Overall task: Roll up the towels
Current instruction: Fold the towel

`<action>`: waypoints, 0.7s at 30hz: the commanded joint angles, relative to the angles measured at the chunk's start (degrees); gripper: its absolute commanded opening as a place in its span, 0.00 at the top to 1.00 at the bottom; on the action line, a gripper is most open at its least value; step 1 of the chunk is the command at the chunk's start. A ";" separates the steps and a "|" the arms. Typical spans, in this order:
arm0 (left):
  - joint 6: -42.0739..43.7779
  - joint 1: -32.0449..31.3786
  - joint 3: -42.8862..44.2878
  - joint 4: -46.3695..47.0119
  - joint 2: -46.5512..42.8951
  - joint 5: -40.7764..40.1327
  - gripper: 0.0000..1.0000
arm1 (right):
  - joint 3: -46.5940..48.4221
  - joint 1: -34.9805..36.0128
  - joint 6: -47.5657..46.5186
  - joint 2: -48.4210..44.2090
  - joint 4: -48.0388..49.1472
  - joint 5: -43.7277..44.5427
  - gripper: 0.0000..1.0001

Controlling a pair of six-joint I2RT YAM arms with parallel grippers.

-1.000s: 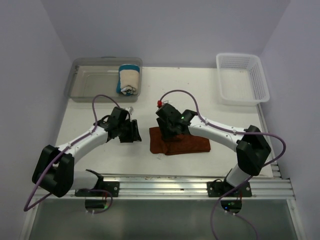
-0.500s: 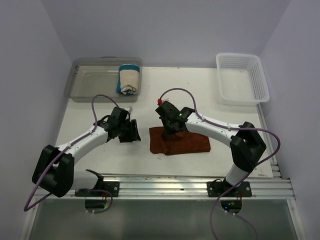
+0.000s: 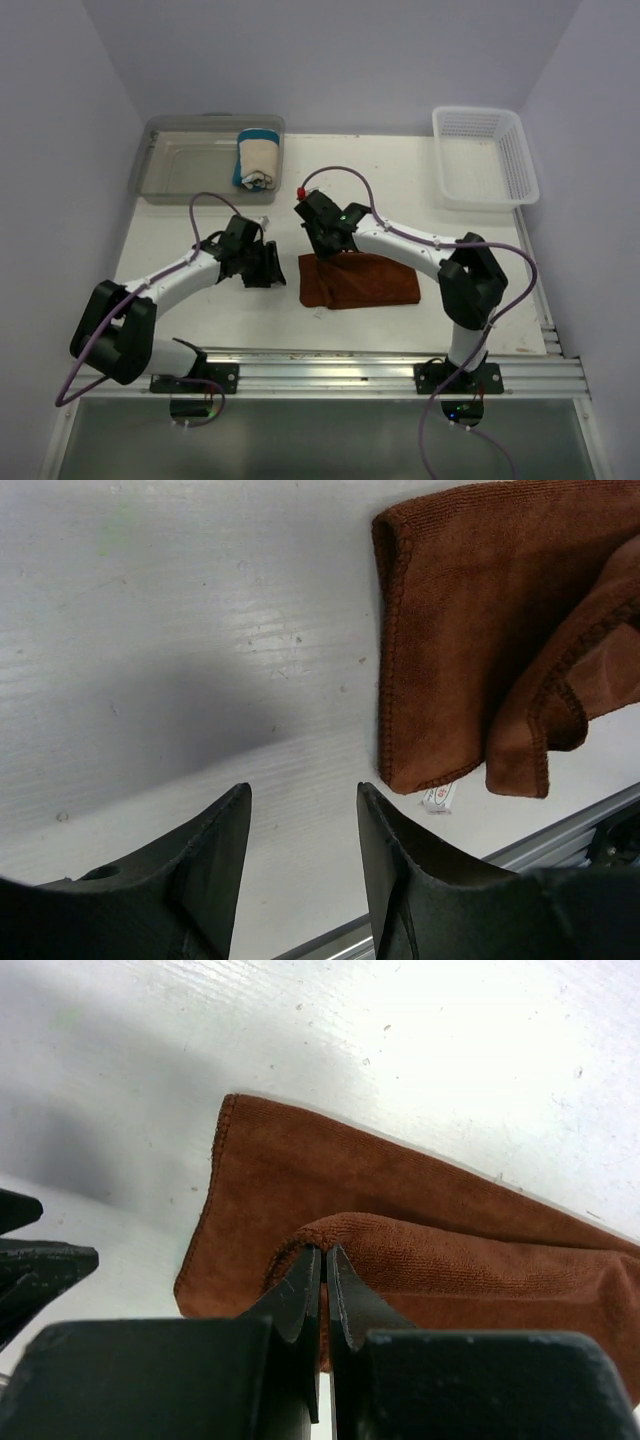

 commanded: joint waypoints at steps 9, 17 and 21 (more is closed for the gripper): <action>-1.25 -0.89 -1.27 5.49 3.96 2.66 0.51 | 6.36 0.32 -0.77 3.19 -1.09 -1.19 0.69; -0.99 -0.80 -1.00 5.14 3.35 1.95 0.51 | -1.61 0.40 2.74 -5.15 0.93 -2.67 0.63; -0.64 -0.80 -0.74 4.70 3.35 1.34 0.52 | -6.98 2.95 5.56 -6.75 2.87 -3.22 0.60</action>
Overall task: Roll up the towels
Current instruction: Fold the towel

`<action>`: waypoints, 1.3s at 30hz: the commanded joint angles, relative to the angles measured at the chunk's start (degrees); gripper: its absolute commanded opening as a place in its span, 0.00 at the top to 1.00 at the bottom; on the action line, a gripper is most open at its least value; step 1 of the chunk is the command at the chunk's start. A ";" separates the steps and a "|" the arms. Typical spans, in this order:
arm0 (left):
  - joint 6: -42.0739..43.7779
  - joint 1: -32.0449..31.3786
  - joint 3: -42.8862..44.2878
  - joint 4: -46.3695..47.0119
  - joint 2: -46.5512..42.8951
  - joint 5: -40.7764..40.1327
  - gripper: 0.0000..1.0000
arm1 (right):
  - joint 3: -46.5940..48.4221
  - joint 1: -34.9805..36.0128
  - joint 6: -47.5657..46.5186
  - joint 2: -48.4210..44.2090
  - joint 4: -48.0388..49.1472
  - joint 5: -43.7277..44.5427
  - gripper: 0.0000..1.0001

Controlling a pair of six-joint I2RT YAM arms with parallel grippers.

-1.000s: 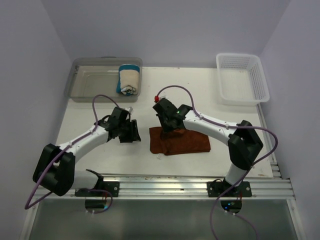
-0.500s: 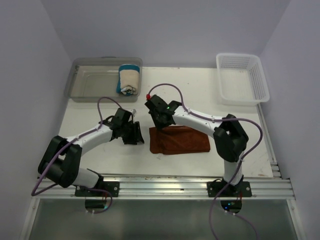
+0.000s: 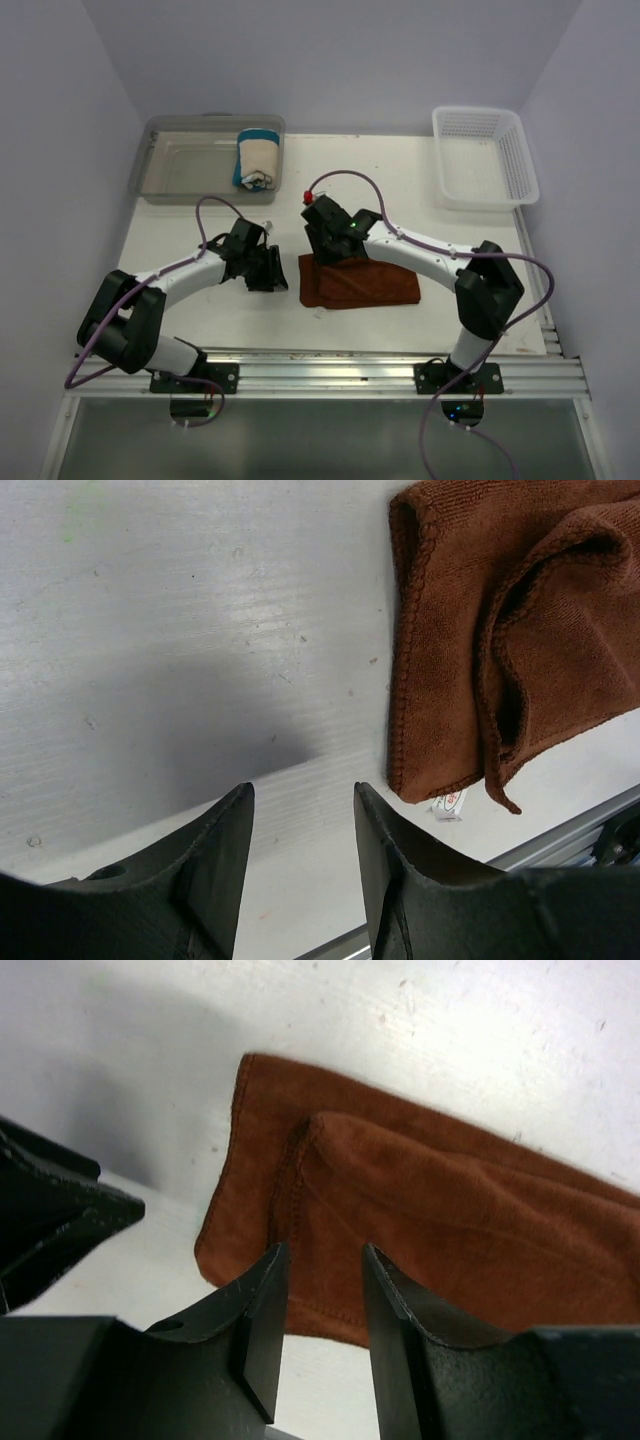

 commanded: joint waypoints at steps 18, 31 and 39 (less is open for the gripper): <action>-0.25 -0.19 -0.06 2.95 -1.60 3.05 0.57 | -5.06 5.14 5.64 5.42 4.92 -2.19 0.63; -1.83 -0.45 -2.17 9.37 0.60 9.65 0.70 | -5.50 5.13 6.87 5.16 3.77 0.89 0.90; -4.20 -1.07 -3.23 14.82 3.67 12.90 0.71 | -5.24 5.05 7.31 2.96 3.16 1.85 1.00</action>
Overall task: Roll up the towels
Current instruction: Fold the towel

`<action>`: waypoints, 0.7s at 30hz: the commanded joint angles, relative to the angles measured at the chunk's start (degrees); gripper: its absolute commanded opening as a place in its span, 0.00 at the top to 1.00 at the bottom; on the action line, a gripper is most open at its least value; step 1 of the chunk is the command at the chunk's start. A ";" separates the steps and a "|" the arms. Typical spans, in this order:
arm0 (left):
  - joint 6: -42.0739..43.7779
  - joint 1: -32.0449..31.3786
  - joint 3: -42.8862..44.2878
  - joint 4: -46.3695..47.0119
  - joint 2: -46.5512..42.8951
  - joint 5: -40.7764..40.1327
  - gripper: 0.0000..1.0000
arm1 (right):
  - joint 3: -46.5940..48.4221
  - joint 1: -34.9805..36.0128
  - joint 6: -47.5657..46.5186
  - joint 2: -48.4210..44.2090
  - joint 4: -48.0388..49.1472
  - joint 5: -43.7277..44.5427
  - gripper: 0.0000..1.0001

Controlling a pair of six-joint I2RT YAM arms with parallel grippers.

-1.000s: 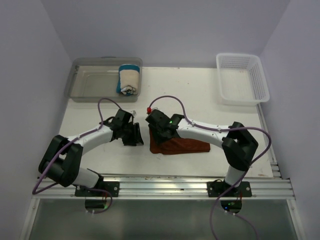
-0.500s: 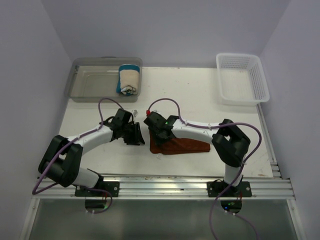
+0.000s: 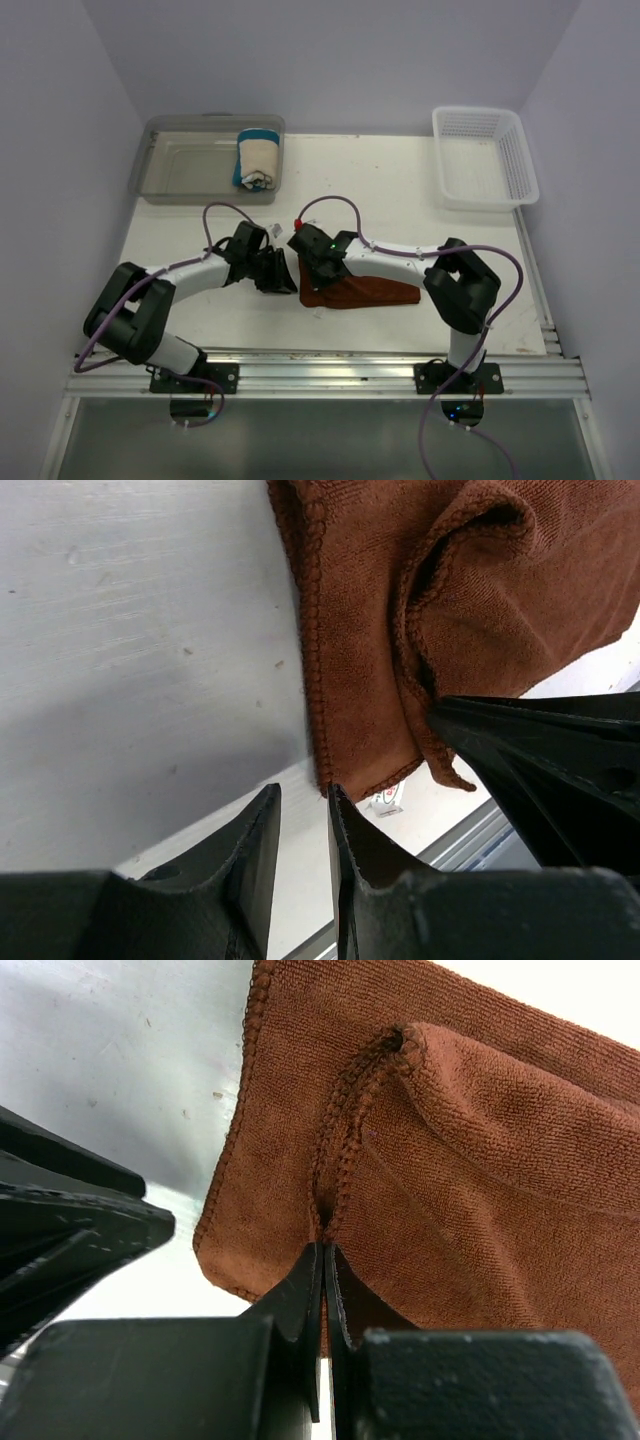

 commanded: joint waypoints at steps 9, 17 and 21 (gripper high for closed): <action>-2.26 -0.81 0.53 5.47 5.70 1.72 0.72 | 2.97 -0.05 0.62 -6.70 -1.31 1.92 1.00; -3.84 -1.07 0.97 5.21 8.87 1.29 0.72 | 8.94 0.75 -2.02 -6.43 -4.65 1.74 1.00; -4.02 -0.99 0.98 5.73 9.14 1.20 0.72 | 9.39 1.18 -2.02 -6.52 -3.59 0.69 1.00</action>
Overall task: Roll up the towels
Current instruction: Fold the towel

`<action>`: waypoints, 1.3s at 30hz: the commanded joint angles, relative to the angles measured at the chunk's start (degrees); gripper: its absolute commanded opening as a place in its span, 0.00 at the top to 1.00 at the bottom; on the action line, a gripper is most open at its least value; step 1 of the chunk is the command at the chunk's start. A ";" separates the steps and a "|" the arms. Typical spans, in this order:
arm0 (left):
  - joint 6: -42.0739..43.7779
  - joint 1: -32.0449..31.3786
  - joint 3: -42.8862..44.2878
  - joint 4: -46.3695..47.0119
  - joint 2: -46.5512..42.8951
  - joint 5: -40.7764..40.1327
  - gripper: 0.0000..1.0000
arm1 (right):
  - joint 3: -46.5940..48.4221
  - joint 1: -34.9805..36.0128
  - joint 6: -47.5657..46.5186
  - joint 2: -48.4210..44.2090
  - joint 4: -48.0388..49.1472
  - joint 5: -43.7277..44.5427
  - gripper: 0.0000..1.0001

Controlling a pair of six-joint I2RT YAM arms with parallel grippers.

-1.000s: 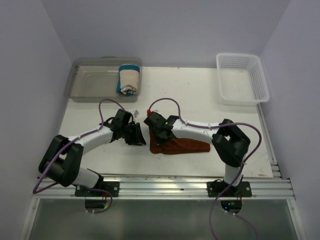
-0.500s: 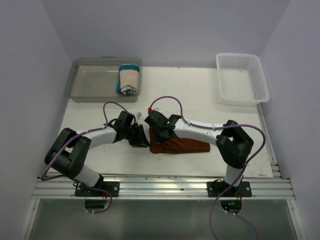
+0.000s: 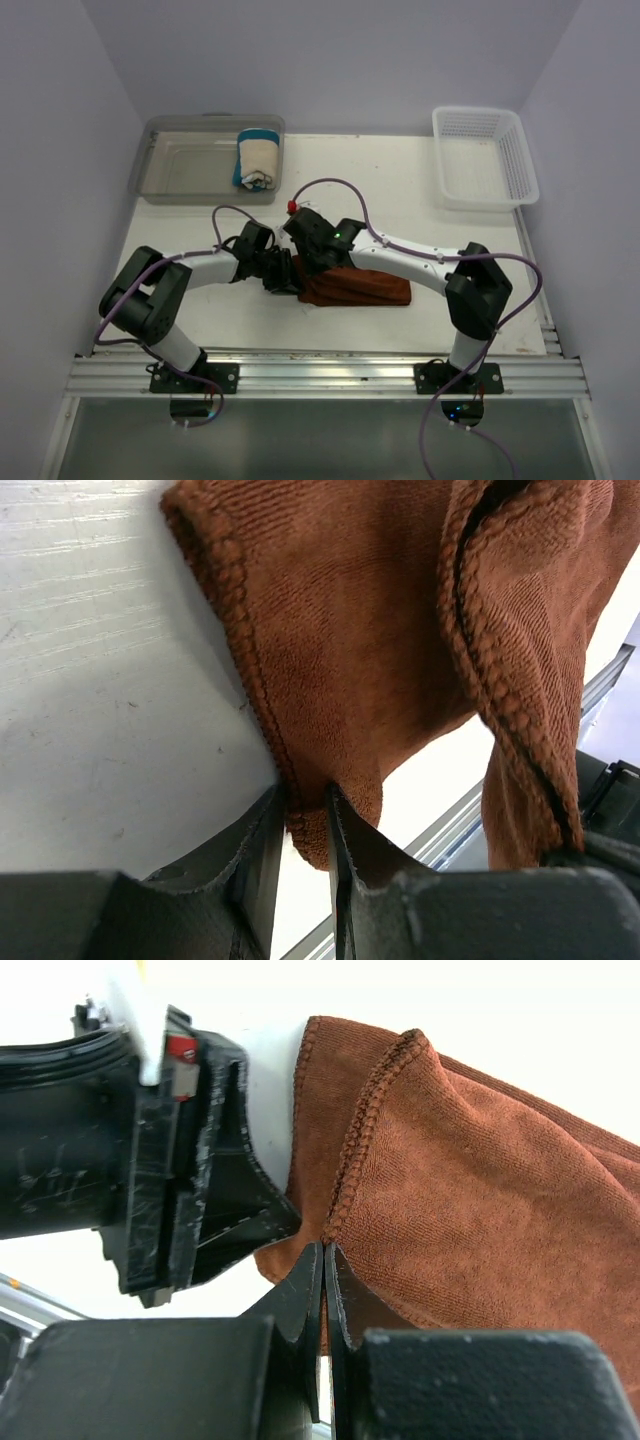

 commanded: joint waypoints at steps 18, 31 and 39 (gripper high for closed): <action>6.97 -0.11 7.55 -14.58 -3.59 -14.53 0.71 | 0.37 1.54 0.70 -3.68 -0.25 1.51 1.00; 6.35 -0.20 5.71 -10.36 0.01 -11.37 0.72 | 0.81 1.54 1.14 -3.60 1.34 0.71 1.00; 6.97 -0.20 6.84 -11.41 0.10 -11.28 0.72 | 4.06 1.54 0.44 -2.55 0.63 0.10 1.00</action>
